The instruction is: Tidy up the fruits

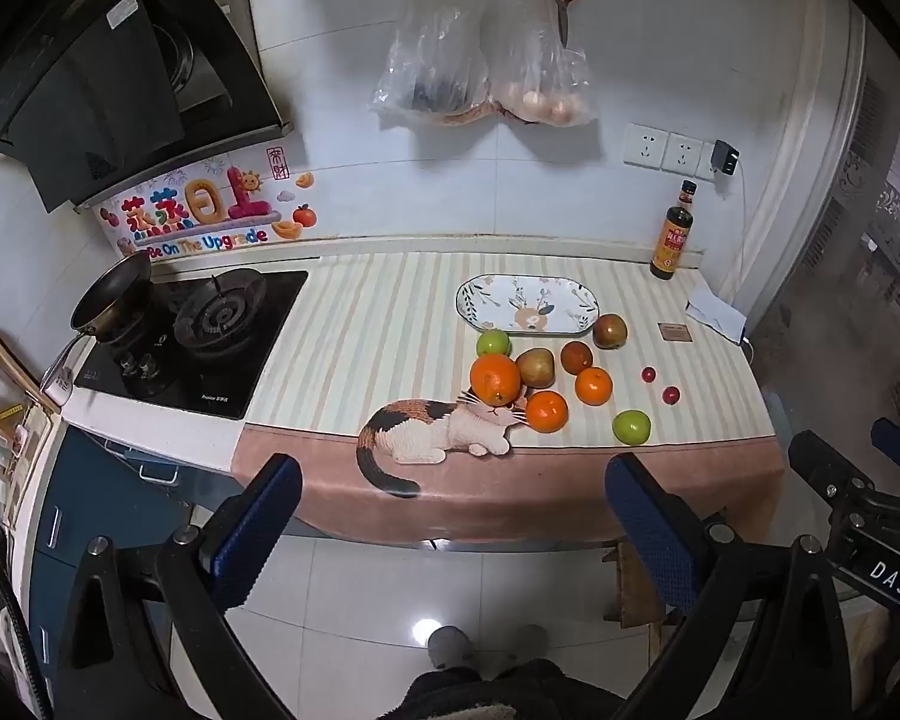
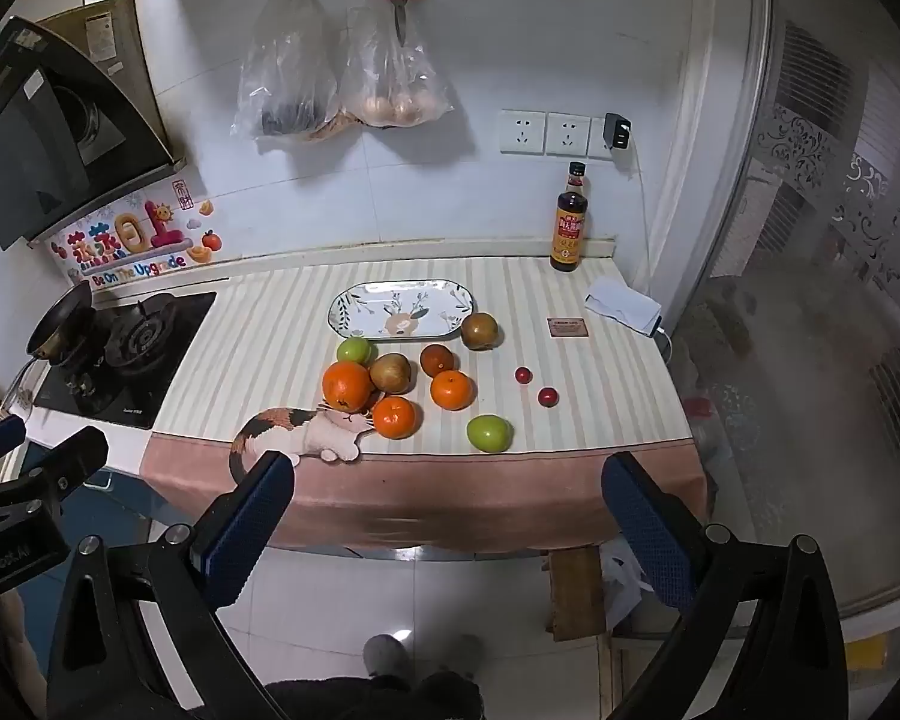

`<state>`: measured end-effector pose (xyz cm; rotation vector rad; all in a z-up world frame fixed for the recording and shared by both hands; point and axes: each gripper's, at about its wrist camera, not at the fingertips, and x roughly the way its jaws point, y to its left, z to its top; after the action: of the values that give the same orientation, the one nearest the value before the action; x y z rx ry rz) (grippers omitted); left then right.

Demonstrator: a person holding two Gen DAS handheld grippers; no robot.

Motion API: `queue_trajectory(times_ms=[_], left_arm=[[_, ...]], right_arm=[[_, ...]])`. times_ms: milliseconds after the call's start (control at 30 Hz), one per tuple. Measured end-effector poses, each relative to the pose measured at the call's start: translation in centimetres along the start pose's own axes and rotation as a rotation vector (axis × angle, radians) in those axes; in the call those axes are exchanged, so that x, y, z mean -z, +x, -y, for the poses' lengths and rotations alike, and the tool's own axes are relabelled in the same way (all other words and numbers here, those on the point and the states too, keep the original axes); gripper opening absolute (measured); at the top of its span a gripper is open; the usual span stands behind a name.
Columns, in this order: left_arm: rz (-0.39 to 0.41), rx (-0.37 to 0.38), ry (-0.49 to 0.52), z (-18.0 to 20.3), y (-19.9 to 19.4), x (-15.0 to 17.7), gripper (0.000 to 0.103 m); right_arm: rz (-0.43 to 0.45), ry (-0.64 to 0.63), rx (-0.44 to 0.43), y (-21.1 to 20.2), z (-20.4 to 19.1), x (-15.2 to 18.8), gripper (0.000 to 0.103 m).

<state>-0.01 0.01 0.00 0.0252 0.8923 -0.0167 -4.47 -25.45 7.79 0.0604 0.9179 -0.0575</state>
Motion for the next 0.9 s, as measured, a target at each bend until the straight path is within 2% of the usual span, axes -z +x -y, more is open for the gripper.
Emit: queue_trajectory(times_ms=[900], left_arm=[[-0.001, -0.003, 0.013, 0.6, -0.1, -0.8, 0.103]], right_arm=[[0.007, 0.012, -0.008, 0.3, 0.5, 0.0, 0.103]])
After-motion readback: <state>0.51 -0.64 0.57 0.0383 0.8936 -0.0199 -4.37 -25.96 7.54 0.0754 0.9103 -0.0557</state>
